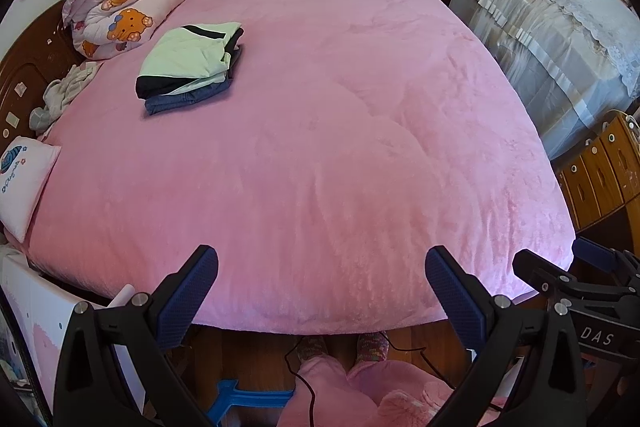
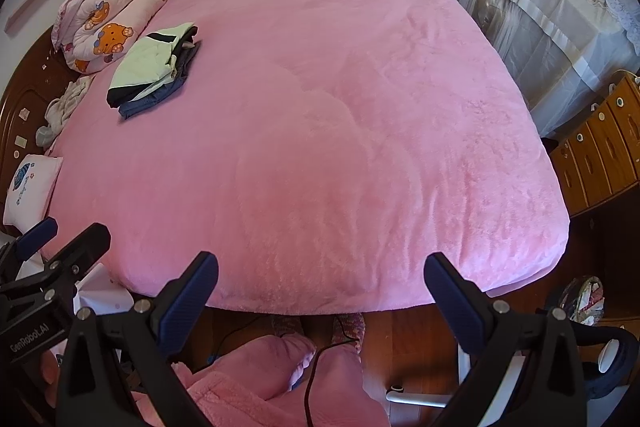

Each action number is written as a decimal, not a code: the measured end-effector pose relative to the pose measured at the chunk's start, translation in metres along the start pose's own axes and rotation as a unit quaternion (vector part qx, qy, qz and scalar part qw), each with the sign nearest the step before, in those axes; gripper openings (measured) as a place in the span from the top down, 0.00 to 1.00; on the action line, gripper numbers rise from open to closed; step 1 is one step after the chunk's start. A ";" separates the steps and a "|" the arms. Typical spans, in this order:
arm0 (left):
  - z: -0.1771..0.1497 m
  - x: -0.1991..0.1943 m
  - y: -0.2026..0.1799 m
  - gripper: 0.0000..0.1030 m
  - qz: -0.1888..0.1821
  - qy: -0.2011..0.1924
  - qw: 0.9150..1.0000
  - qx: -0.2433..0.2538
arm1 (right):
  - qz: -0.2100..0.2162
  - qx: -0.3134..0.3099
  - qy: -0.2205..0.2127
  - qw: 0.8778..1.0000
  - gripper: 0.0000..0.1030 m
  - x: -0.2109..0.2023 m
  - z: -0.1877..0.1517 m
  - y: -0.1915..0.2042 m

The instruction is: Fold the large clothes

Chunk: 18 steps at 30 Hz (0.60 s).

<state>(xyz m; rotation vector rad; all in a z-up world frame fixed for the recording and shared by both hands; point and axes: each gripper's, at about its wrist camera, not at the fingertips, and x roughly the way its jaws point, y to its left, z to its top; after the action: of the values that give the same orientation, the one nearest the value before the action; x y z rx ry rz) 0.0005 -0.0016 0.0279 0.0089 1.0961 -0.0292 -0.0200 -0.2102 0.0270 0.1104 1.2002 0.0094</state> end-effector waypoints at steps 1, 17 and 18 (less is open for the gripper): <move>0.001 0.000 0.000 0.00 0.000 -0.001 1.000 0.000 | 0.000 0.000 0.000 1.000 0.00 0.000 0.000 0.000; 0.005 0.001 0.000 0.00 0.001 -0.002 1.000 0.005 | -0.003 0.004 0.000 1.000 0.00 0.002 0.005 -0.002; 0.005 0.001 0.000 0.00 0.001 -0.002 1.000 0.005 | -0.003 0.004 0.000 1.000 0.00 0.002 0.005 -0.003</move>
<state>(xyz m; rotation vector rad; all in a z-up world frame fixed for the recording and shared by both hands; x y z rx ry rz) 0.0060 -0.0015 0.0292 0.0190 1.0927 -0.0329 -0.0147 -0.2129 0.0266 0.1146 1.2001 -0.0013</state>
